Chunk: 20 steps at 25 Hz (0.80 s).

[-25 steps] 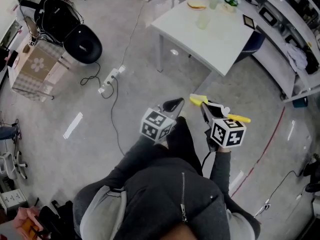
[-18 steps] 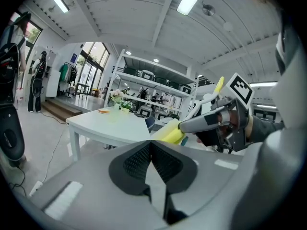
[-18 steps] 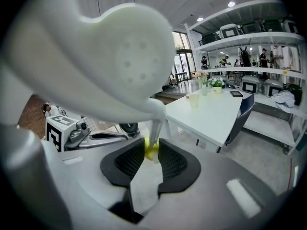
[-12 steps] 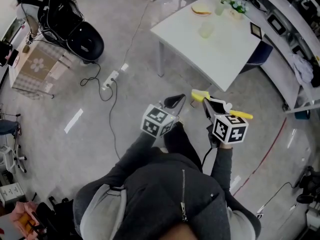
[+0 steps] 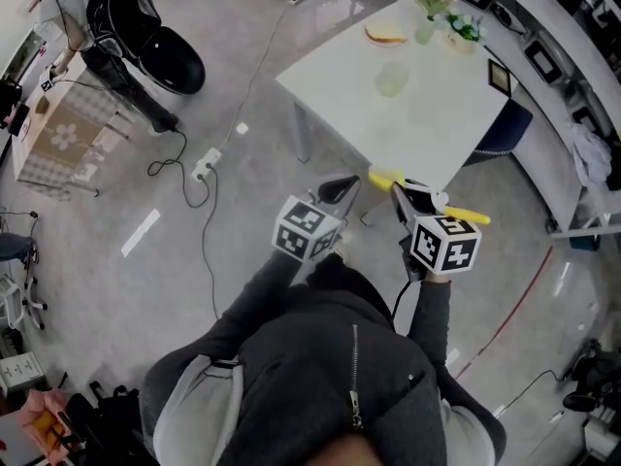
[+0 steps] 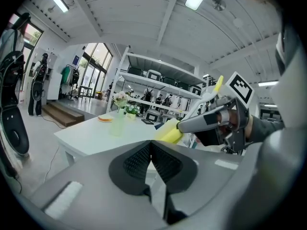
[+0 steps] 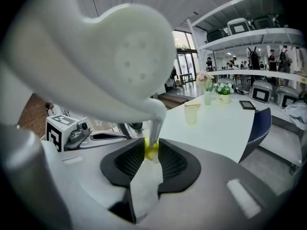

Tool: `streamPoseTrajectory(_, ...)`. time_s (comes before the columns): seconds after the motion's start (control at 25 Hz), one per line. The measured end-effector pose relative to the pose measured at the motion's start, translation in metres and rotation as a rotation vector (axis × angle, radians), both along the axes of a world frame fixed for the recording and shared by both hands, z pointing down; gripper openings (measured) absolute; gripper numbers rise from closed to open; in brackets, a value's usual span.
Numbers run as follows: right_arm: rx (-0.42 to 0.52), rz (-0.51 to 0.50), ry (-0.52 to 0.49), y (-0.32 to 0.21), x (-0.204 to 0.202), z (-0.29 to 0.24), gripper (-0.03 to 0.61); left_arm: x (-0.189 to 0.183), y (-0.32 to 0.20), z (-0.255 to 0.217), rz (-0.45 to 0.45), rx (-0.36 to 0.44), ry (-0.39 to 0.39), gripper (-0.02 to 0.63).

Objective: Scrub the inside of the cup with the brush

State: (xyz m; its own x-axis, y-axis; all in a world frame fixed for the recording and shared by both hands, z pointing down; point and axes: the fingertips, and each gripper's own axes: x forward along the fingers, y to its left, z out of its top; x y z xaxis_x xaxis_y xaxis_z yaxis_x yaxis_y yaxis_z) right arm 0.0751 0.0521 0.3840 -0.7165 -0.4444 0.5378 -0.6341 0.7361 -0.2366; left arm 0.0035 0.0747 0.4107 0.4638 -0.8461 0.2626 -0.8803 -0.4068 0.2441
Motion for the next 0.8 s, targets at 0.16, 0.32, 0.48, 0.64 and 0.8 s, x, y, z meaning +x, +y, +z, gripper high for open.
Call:
streamPoseTrajectory(0.16, 0.002, -0.010, -0.013, -0.029, -0.004, 0.003, 0.092, -0.002, -0.028, 0.004, -0.003, -0.007, -0.003, 0.009)
streamPoseTrajectory(0.32, -0.001, -0.026, -0.023, -0.050, -0.007, 0.011, 0.092, -0.004, -0.050, 0.011, -0.013, -0.009, -0.017, 0.009)
streamPoseTrajectory(0.48, -0.004, -0.030, -0.035, -0.062, -0.007, 0.017, 0.092, -0.003, -0.061, 0.016, -0.017, -0.011, -0.025, 0.009)
streamPoseTrajectory(0.64, -0.014, -0.029, -0.043, -0.066, -0.004, 0.020, 0.092, 0.003, -0.063, 0.020, -0.014, -0.023, -0.028, 0.009)
streamPoseTrajectory(0.8, -0.026, -0.022, -0.050, -0.065, -0.001, 0.023, 0.092, 0.003, -0.059, 0.023, -0.019, -0.031, -0.030, 0.009)
